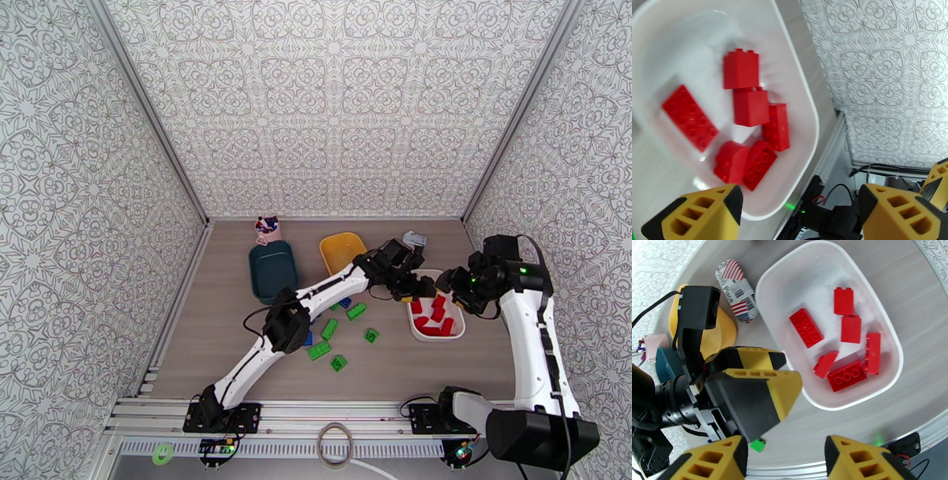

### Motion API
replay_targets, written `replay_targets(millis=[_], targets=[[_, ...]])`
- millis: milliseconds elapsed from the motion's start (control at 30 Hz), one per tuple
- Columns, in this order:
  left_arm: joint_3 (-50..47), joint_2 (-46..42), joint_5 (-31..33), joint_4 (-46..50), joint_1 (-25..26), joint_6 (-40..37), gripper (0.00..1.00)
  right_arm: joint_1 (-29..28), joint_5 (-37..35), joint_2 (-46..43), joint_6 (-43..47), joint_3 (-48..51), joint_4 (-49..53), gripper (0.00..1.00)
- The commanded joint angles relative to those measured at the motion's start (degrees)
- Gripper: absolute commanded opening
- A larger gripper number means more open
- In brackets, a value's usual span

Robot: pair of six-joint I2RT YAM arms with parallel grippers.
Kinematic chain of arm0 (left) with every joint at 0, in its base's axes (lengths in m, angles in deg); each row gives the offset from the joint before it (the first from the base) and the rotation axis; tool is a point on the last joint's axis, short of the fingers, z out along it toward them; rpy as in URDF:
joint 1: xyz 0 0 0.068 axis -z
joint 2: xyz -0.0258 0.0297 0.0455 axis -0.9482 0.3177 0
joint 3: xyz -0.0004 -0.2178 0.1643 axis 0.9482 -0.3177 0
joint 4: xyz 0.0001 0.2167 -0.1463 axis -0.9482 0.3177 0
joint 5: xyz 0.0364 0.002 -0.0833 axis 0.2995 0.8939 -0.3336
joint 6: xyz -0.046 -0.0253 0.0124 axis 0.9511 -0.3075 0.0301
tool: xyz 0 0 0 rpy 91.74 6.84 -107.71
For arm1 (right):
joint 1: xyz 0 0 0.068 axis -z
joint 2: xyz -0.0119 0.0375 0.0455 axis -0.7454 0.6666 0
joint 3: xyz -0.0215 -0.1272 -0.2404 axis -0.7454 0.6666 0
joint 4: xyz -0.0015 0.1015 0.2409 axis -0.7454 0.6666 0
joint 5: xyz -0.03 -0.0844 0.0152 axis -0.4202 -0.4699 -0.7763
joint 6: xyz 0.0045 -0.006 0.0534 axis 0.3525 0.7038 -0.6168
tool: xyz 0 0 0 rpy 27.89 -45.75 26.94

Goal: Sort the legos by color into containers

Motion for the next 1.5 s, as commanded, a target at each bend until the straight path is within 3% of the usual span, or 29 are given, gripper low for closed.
replay_targets(millis=[0, 200, 467, 733, 900, 1233, 1467], targets=[[-2.8, -9.6, 7.8, 5.8, -0.8, -5.1, 0.83, 0.2, 3.9, -1.2, -0.9, 2.2, -1.9, 0.56], [-14.4, -23.6, 25.6, 12.6, -2.4, -10.2, 0.85, -5.4, 4.4, -2.4, -4.3, 7.1, -6.0, 0.58], [-41.2, -42.9, 39.5, 10.7, -6.7, -7.1, 0.95, -23.5, -0.7, -2.6, -15.1, 16.7, -14.0, 0.6], [-62.4, -57.9, 43.8, 8.3, -9.0, -0.3, 0.95, -39.3, -5.4, 2.3, -24.0, 23.3, -21.0, 0.6], [-71.0, -64.8, 47.3, 10.2, -9.0, 5.2, 0.95, -44.8, -6.6, 9.1, -25.1, 23.5, -23.6, 0.61], [-79.5, -71.3, 51.7, 12.8, -8.5, 12.1, 0.94, -47.7, -7.1, 20.0, -25.4, 22.0, -27.5, 0.65], [-81.2, -72.2, 49.3, 14.4, -8.8, 13.9, 0.94, -47.8, -8.7, 24.7, -24.6, 20.0, -27.1, 0.65]])
